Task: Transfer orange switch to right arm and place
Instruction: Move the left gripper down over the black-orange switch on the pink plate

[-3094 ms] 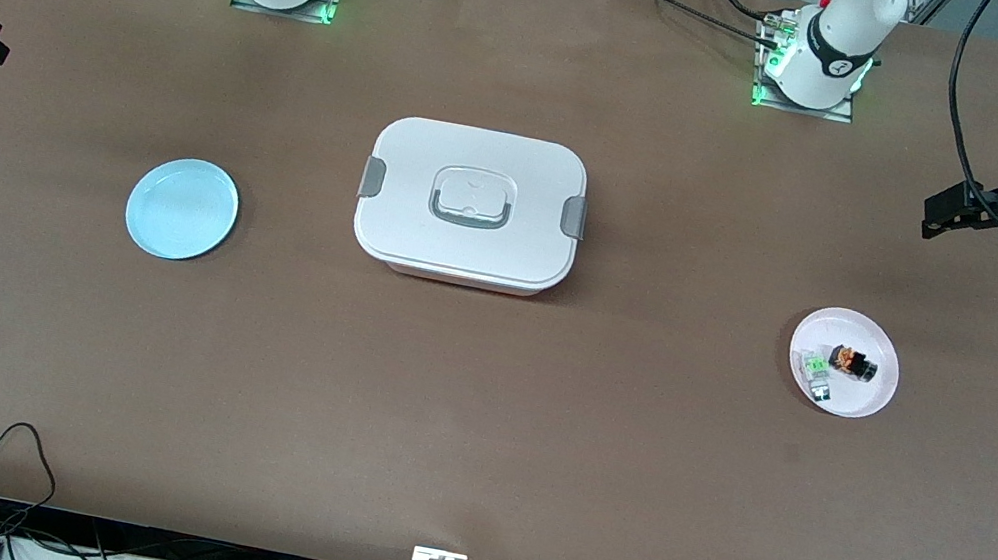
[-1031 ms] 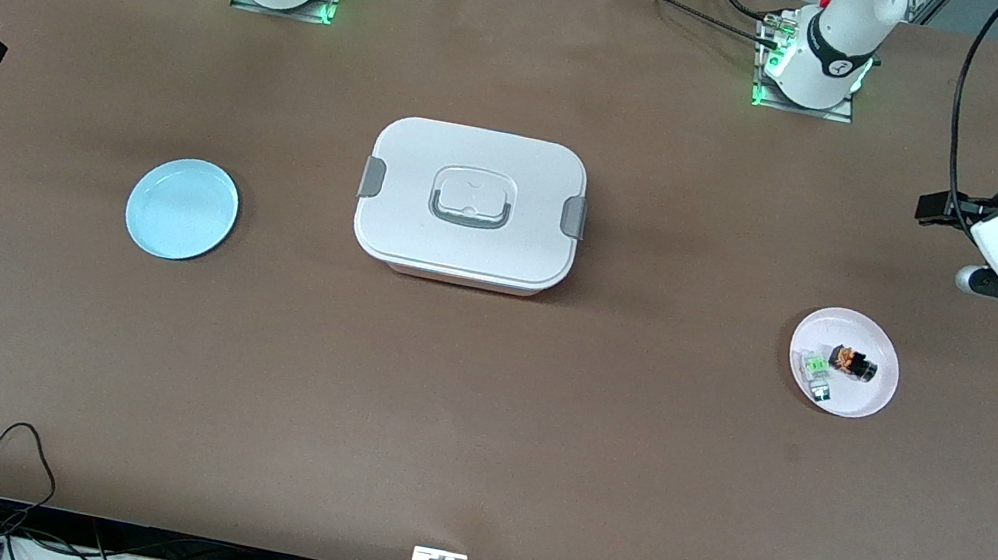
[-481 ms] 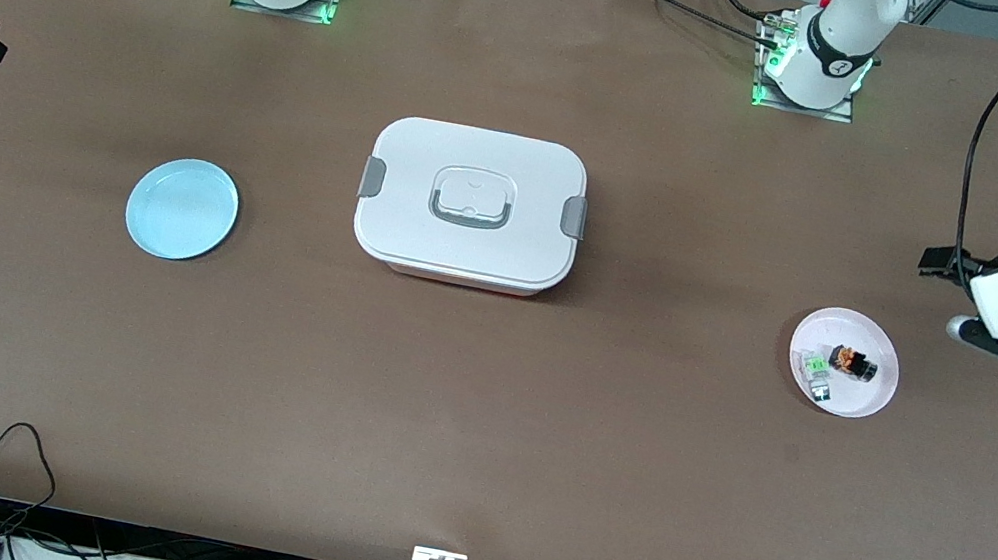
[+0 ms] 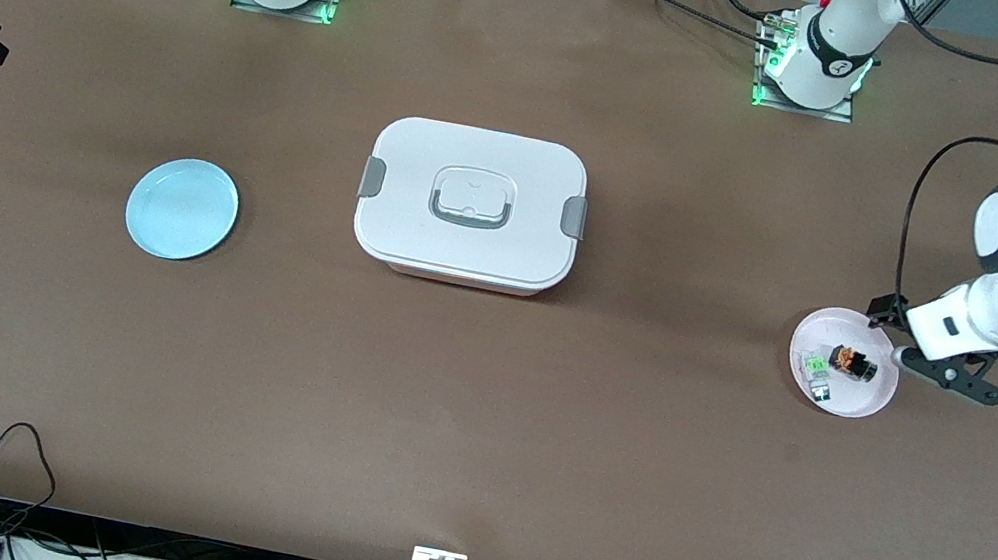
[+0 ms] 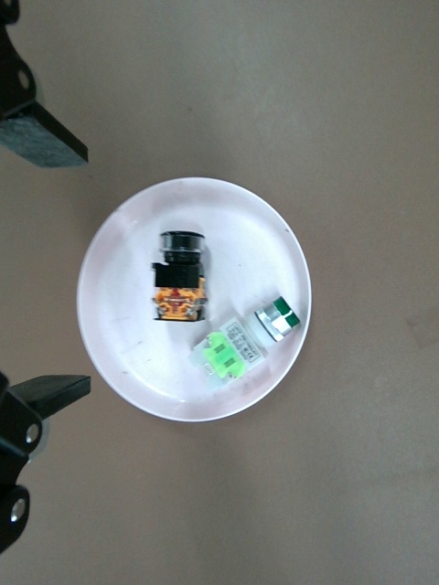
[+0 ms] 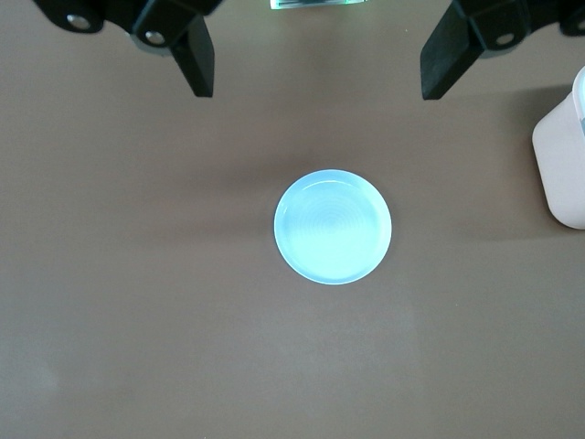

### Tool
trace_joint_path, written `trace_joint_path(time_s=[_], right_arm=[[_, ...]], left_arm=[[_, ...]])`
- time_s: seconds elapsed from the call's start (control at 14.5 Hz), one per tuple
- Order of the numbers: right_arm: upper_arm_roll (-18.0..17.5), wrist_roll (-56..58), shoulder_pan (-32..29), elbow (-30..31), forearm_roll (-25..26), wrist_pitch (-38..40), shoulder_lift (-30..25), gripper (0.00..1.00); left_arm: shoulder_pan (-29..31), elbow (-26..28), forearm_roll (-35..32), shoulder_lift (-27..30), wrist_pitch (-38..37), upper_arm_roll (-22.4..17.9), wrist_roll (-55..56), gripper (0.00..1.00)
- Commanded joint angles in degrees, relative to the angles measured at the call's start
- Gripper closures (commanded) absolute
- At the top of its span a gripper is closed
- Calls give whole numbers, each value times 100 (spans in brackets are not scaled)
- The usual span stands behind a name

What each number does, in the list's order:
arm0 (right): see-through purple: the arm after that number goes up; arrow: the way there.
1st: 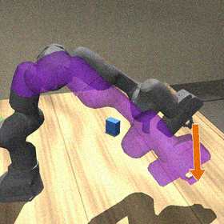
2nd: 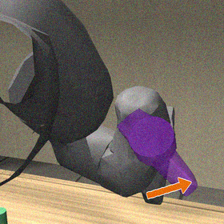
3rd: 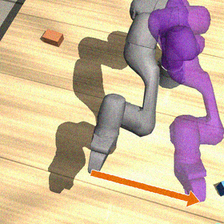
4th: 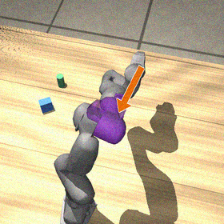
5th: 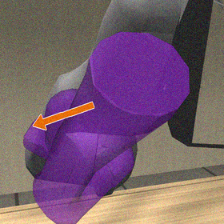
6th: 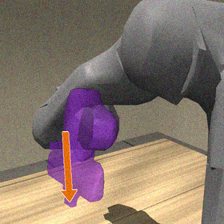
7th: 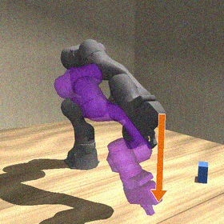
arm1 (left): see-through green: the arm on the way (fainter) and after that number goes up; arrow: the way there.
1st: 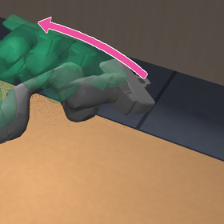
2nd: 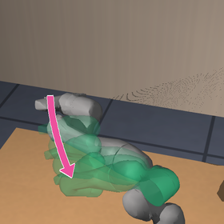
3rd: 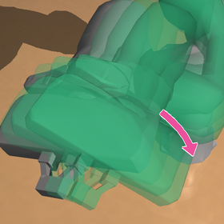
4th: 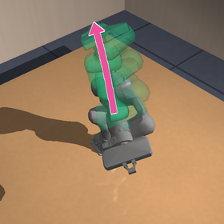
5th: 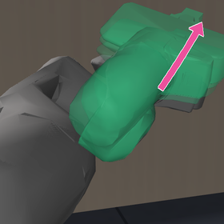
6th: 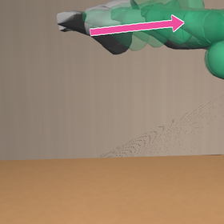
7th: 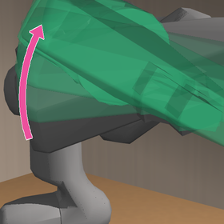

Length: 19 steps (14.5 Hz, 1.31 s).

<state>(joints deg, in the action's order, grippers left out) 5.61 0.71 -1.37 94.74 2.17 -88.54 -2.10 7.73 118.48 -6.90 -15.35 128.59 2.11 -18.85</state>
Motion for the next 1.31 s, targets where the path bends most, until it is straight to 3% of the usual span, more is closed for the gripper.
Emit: trace_joint_path(time_s=[0.0, 0.48, 1.24], right_arm=[[10, 52, -12, -87, -24, 74, 34, 0], [10, 44, -12, -87, -24, 74, 60, 0], [10, -53, -30, -96, -32, 65, 157, 0]], left_arm=[[193, 140, 205, -293, 559, 62, -92, 0], [273, 474, 206, -846, 1852, 62, -101, 0], [273, 483, 189, -1101, 2047, 62, -110, 0]])
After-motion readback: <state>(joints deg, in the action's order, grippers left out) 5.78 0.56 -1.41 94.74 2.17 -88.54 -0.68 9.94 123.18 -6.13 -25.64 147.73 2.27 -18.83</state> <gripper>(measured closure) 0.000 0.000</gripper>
